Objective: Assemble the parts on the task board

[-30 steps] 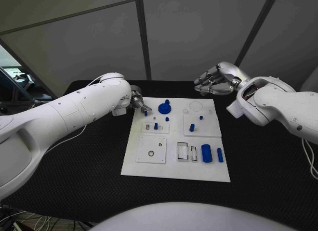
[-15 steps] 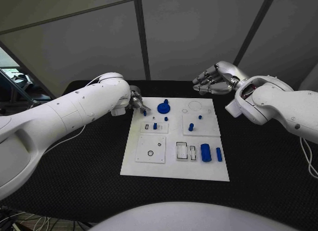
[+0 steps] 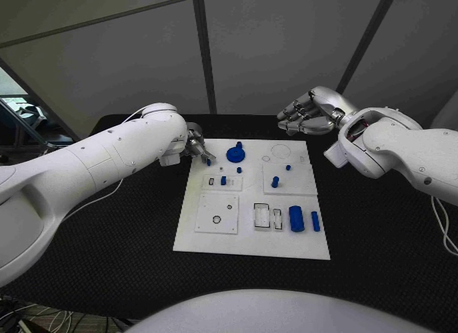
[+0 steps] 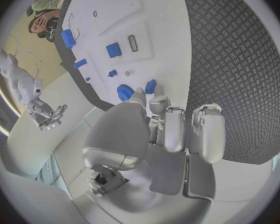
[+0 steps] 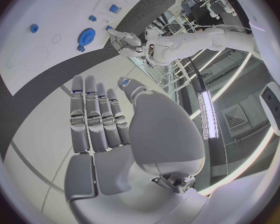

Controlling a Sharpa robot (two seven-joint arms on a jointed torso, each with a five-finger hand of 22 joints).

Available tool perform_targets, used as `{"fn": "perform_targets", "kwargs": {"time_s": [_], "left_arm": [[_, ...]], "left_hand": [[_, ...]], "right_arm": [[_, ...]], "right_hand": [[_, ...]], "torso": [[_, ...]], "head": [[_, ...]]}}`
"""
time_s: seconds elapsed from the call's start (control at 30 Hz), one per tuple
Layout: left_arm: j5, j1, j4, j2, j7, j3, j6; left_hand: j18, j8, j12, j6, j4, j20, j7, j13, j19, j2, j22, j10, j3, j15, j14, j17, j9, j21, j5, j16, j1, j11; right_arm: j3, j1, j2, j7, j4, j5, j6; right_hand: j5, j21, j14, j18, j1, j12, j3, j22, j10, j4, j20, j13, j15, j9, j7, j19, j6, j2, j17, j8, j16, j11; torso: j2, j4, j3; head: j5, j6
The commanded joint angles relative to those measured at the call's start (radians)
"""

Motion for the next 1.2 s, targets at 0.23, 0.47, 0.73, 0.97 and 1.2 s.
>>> {"fn": "perform_targets", "kwargs": {"time_s": [0.23, 0.47, 0.73, 0.97, 1.2], "left_arm": [[0.027, 0.002, 0.001, 0.001, 0.020, 0.000, -0.005], [0.040, 0.002, 0.013, -0.003, 0.046, 0.000, -0.026], [0.071, 0.000, 0.046, -0.025, 0.052, 0.000, -0.038], [0.091, -0.001, 0.128, -0.080, 0.049, 0.000, -0.078], [0.109, -0.004, 0.258, -0.166, 0.033, -0.001, -0.159]], "left_hand": [[-0.013, -0.013, 0.001, 0.003, -0.064, -0.013, -0.009, -0.003, 0.034, 0.045, 0.164, 0.005, 0.078, -0.015, 0.064, 0.130, -0.011, 0.002, 0.000, 0.005, 0.099, -0.012], [-0.013, -0.010, 0.010, 0.000, -0.122, -0.019, -0.010, 0.007, 0.035, 0.064, 0.167, 0.015, 0.163, -0.017, 0.064, 0.130, -0.010, 0.003, -0.004, 0.005, 0.150, -0.014], [-0.013, 0.004, 0.004, -0.007, -0.160, -0.020, -0.009, 0.003, 0.036, 0.033, 0.169, 0.018, 0.265, -0.017, 0.064, 0.131, 0.007, 0.002, -0.005, 0.005, 0.139, -0.014], [-0.013, 0.025, -0.004, -0.014, -0.184, -0.020, -0.008, -0.005, 0.036, -0.018, 0.170, 0.023, 0.385, -0.017, 0.064, 0.132, 0.033, 0.000, -0.003, 0.005, 0.086, -0.015], [-0.016, 0.040, -0.021, -0.014, -0.204, -0.021, -0.012, -0.024, 0.044, -0.053, 0.180, 0.024, 0.478, -0.019, 0.064, 0.133, 0.051, 0.010, -0.004, 0.006, 0.048, -0.016]], "right_arm": [[0.001, 0.002, 0.001, 0.008, 0.001, 0.000, 0.005], [0.001, 0.002, 0.001, 0.008, 0.001, 0.000, 0.007], [0.001, 0.002, 0.000, 0.007, 0.000, 0.000, 0.009], [0.001, 0.002, -0.003, 0.007, 0.001, 0.000, 0.008], [0.001, 0.002, -0.009, 0.007, 0.002, 0.000, 0.007]], "right_hand": [[0.007, -0.006, 0.002, 0.011, 0.000, 0.006, 0.007, -0.002, 0.002, -0.002, -0.001, -0.001, -0.001, 0.001, -0.008, 0.007, 0.002, 0.005, -0.002, 0.006, -0.008, -0.006], [0.007, -0.009, 0.004, 0.012, 0.008, 0.007, 0.011, -0.004, 0.002, -0.009, -0.002, -0.001, -0.001, 0.001, -0.008, 0.009, 0.002, 0.003, -0.004, 0.007, -0.012, -0.007], [0.007, -0.009, 0.004, 0.011, 0.008, 0.007, 0.011, -0.005, 0.002, -0.009, -0.002, -0.001, -0.001, 0.001, -0.008, 0.009, 0.002, 0.003, -0.004, 0.007, -0.012, -0.006], [0.007, -0.009, 0.004, 0.011, 0.006, 0.007, 0.011, -0.005, 0.002, -0.008, -0.002, -0.001, -0.001, 0.001, -0.007, 0.010, 0.002, 0.003, -0.005, 0.008, -0.013, -0.006], [0.007, -0.010, 0.005, 0.011, 0.005, 0.008, 0.011, -0.005, 0.002, -0.007, -0.002, -0.001, 0.000, 0.001, -0.007, 0.010, 0.002, 0.004, -0.005, 0.008, -0.013, -0.006]], "torso": [[0.000, 0.0003, -0.0001], [0.000, 0.0004, -0.0002], [-0.001, 0.0011, 0.0002], [0.000, 0.0022, 0.0006], [0.000, 0.0016, 0.0003]], "head": [[0.000, 0.001], [0.000, 0.001], [-0.001, -0.001], [0.003, 0.002], [0.005, 0.002]]}}
